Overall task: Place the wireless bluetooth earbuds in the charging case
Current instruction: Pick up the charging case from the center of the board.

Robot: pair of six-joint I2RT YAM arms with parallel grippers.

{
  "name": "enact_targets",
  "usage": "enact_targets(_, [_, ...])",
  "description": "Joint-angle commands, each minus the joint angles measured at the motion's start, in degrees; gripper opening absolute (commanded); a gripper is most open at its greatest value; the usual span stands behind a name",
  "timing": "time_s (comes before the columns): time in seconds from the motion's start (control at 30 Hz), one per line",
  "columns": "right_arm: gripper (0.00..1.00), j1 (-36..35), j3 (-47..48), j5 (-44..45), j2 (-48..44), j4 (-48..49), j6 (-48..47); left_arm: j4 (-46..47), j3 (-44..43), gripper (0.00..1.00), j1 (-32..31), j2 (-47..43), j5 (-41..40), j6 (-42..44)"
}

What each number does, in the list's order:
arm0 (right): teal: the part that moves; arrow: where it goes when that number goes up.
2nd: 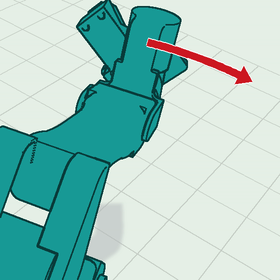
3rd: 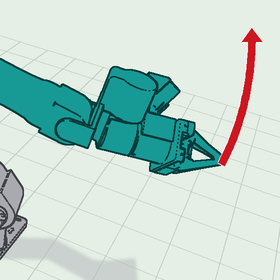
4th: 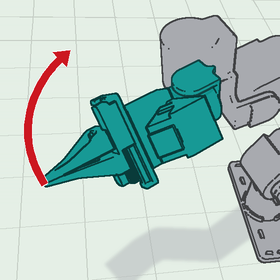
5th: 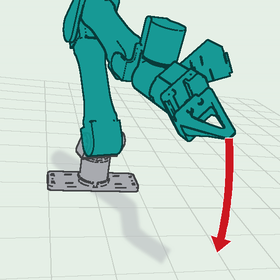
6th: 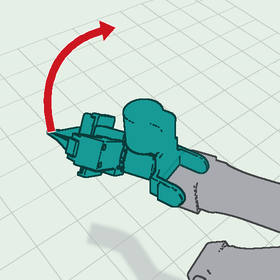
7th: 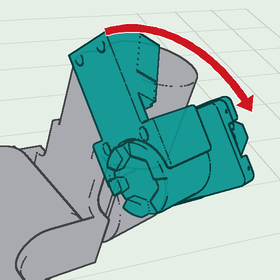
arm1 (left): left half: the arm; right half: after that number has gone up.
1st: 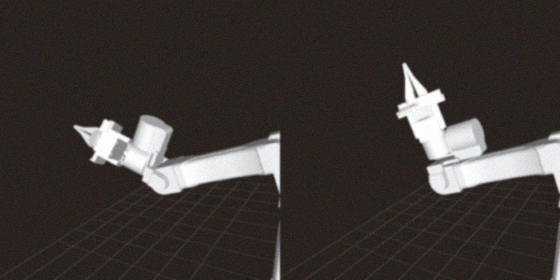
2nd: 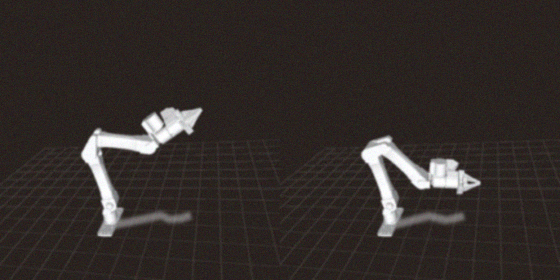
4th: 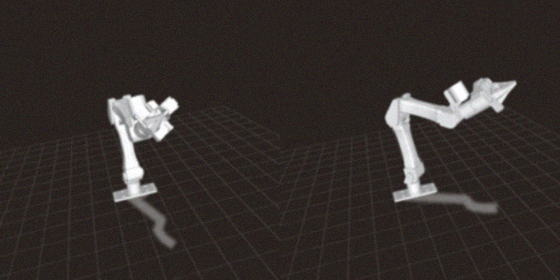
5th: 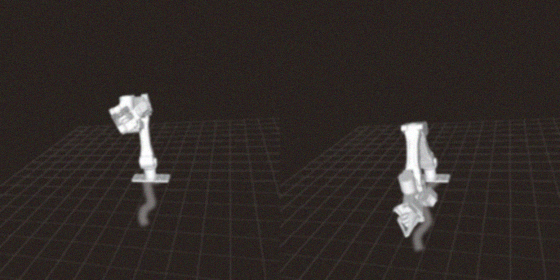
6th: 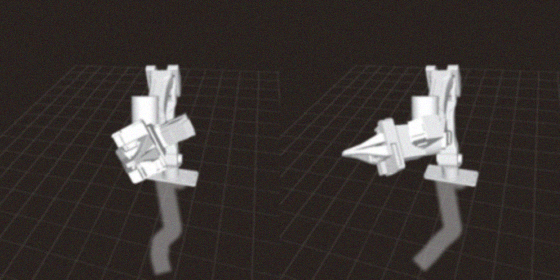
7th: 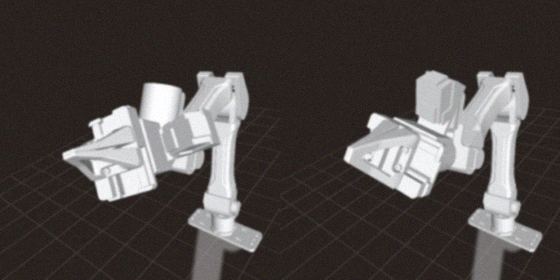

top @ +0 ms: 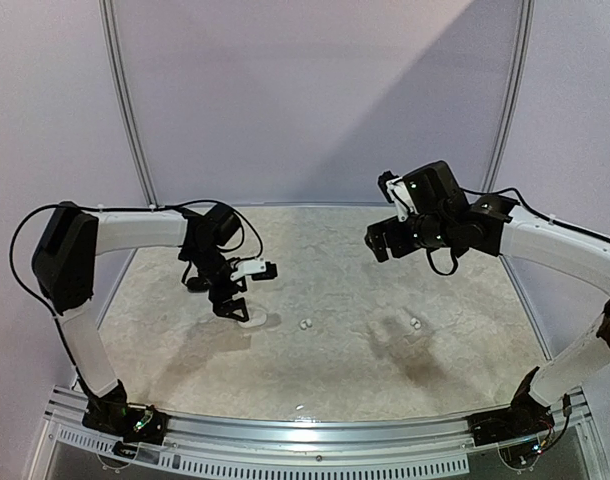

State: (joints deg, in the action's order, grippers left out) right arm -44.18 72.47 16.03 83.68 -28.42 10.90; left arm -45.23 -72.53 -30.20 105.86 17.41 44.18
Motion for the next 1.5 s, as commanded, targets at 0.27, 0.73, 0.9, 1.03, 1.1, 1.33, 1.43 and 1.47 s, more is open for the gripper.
enact_targets(0.27, [0.99, 0.3, -0.5, 1.2, -7.2, -7.1, -6.7, -3.7, -4.5, 0.95, -7.0, 8.3, -1.9, 4.3])
enact_targets(0.73, [0.99, 0.3, -2.8, -0.1, -10.4, -5.8, -7.8, -1.1, -1.8, 0.93, -5.7, 8.6, -8.1, 10.4])
enact_targets(0.9, [0.99, 0.3, -0.9, -0.8, -8.3, -2.2, -4.5, 0.0, 0.1, 0.70, -4.5, 7.2, -10.3, 10.2])
enact_targets(1.03, [0.99, 0.2, 1.4, 0.2, -5.2, 0.5, 0.2, -3.1, 1.2, 0.62, -4.0, 5.1, -6.8, 11.9])
enact_targets(1.1, [0.99, 0.2, 2.1, -0.1, -3.8, 1.6, 2.7, -4.2, 2.7, 0.61, -3.4, 2.9, -4.6, 14.0])
enact_targets(1.33, [0.99, 0.2, 1.6, -0.6, -2.5, 1.5, 8.2, 0.8, 4.8, 0.54, -2.9, 2.1, -1.5, 12.8])
enact_targets(1.43, [0.99, 0.2, 0.5, -0.9, -3.5, 1.7, 7.0, 2.6, 3.7, 0.58, -3.2, 3.8, -2.8, 10.4])
enact_targets(1.47, [0.99, 0.2, 0.5, -0.9, -3.7, 1.5, 6.3, 2.4, 3.0, 0.60, -3.2, 4.5, -3.0, 9.6])
